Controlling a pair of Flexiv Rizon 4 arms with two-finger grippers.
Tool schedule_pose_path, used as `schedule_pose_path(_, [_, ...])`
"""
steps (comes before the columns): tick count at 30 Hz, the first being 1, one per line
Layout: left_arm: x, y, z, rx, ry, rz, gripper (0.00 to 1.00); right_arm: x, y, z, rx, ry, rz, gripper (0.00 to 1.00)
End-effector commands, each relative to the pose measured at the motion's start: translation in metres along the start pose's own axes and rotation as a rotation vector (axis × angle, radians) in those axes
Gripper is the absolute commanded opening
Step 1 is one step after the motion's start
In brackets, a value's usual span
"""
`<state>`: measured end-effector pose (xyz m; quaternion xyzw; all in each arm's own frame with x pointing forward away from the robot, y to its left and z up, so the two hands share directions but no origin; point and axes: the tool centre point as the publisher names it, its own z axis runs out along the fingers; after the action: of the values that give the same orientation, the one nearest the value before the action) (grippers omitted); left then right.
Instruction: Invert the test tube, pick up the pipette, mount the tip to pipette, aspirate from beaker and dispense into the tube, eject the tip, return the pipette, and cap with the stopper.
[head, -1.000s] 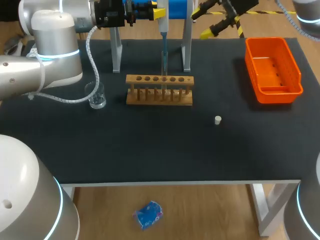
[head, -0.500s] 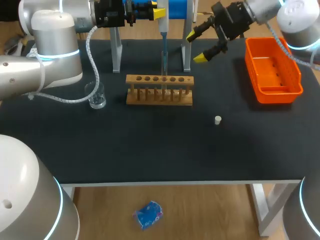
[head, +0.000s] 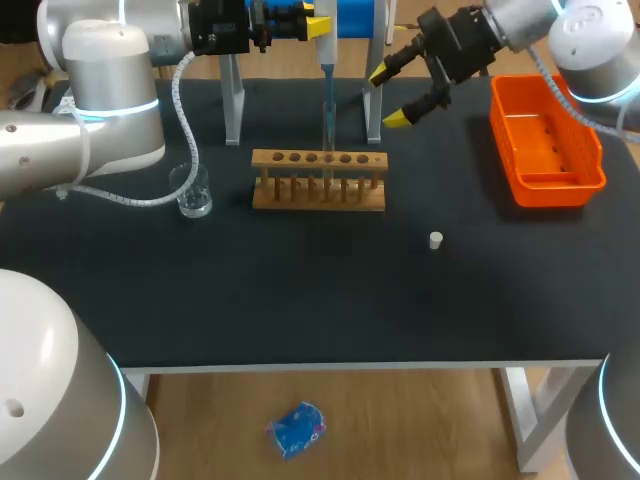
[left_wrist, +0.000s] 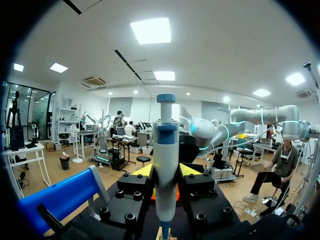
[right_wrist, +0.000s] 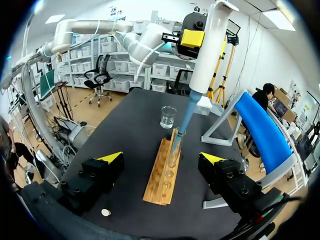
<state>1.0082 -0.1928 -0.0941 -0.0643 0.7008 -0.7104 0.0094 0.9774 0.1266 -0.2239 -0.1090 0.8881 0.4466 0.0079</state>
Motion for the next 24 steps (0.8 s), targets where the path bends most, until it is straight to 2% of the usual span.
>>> schedule_pose_path(1, [-0.001,0.0,0.0,-0.001,0.001,0.0,0.0,0.002,-0.01,0.014,-0.025,-0.012,0.004,1.0])
schedule_pose_path(16, [-0.001,0.0,0.0,-0.001,0.001,0.0,0.0,-0.002,-0.032,0.044,-0.027,-0.024,0.061,1.0])
schedule_pose_path(24, [-0.001,0.0,0.0,-0.001,0.001,0.0,0.0,-0.007,-0.028,0.041,-0.042,-0.029,0.049,1.0])
